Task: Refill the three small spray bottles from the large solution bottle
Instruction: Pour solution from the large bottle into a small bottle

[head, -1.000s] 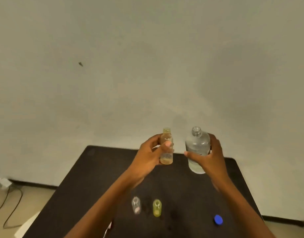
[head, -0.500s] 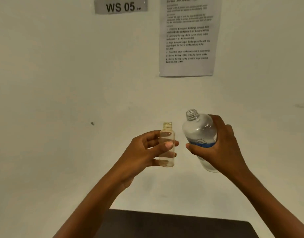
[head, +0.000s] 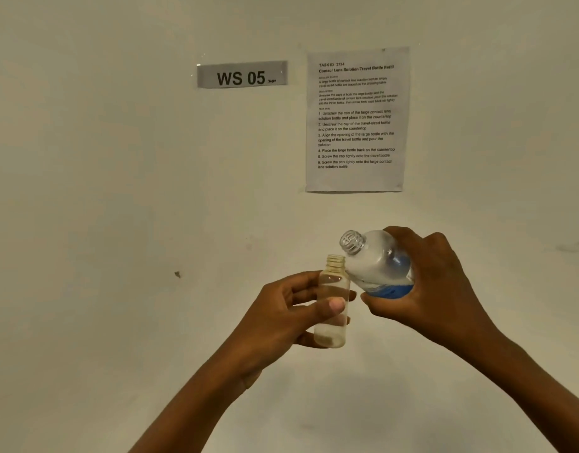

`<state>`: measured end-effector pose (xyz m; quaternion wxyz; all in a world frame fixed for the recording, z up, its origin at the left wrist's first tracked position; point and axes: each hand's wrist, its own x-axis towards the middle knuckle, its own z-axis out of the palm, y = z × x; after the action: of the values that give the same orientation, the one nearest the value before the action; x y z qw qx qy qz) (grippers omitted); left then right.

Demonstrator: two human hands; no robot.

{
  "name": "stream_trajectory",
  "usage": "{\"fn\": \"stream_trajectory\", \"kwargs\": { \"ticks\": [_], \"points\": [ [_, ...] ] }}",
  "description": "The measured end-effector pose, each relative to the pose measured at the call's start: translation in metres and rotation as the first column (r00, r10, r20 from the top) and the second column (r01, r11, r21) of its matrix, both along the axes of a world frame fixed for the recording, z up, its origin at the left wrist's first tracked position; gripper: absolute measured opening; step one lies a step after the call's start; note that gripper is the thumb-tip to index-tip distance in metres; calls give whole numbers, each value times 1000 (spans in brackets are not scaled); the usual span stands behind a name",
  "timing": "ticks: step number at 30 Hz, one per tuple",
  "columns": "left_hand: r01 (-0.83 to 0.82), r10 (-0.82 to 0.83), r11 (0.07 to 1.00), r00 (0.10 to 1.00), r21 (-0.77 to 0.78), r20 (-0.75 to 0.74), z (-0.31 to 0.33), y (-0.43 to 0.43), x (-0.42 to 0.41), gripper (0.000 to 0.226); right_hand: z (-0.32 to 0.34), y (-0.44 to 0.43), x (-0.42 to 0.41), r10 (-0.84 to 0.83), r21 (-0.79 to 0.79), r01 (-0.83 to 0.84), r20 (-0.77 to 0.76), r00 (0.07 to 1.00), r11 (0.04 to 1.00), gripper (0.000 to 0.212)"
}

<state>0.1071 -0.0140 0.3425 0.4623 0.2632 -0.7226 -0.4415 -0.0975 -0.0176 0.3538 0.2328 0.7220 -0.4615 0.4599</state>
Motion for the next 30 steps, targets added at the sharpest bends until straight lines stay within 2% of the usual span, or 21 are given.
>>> {"fn": "stream_trajectory", "kwargs": {
  "ticks": [8,30],
  "points": [
    [17,-18,1000,1000,-17,-24,3,0,0,35,7,1,-5,-38,-88,30,-83,996,996,73],
    [44,-44,999,998,9,-38,-2,-2,1,38,26,7,-12,-70,-75,54,-232,970,996,72]
  ]
}}
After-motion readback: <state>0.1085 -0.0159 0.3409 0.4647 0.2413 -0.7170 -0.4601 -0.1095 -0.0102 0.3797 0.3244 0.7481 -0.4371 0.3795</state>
